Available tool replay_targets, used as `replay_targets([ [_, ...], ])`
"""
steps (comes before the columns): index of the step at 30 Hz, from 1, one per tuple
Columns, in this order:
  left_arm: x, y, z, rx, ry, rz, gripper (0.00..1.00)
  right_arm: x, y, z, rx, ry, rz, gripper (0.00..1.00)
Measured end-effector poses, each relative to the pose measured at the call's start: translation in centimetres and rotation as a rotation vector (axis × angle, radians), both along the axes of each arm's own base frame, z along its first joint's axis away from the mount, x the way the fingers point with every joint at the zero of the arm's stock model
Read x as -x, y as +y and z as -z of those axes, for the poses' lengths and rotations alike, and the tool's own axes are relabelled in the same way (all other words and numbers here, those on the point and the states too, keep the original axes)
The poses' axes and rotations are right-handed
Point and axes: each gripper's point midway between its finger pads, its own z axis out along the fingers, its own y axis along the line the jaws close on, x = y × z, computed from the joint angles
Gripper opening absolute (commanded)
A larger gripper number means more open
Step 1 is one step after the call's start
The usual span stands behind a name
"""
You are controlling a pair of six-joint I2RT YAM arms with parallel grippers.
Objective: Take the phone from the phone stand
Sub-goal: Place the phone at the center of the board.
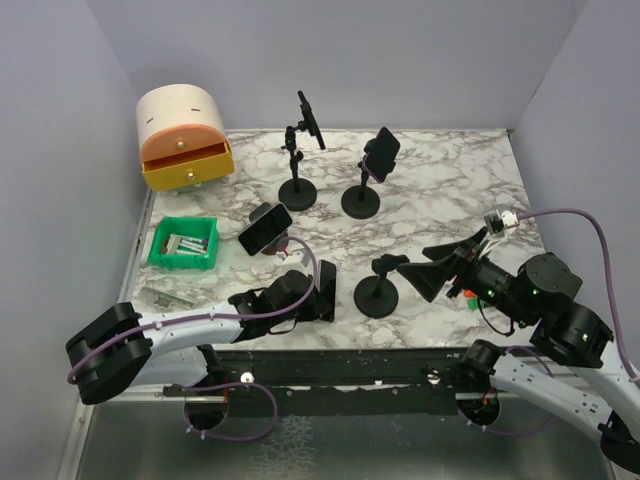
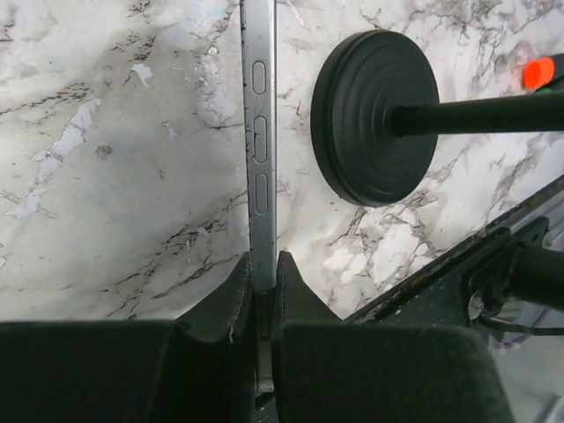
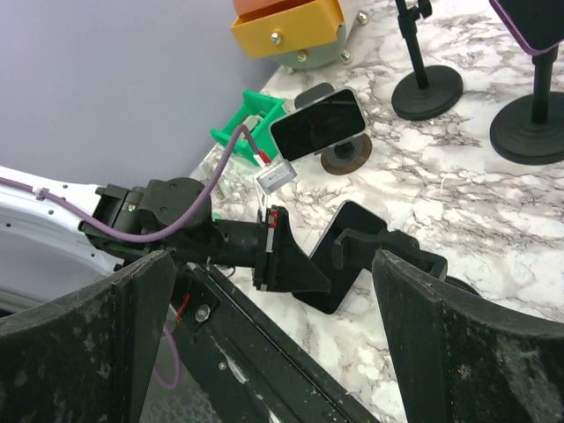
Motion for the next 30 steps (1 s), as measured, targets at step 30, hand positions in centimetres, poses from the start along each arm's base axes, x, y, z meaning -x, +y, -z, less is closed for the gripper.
replay_targets([
  [30,-0.7,0.8,2.7,0.124,0.117,-0.103,0.37,0.3,0.0,2.0,-0.016,0.049,0.0,0.98],
])
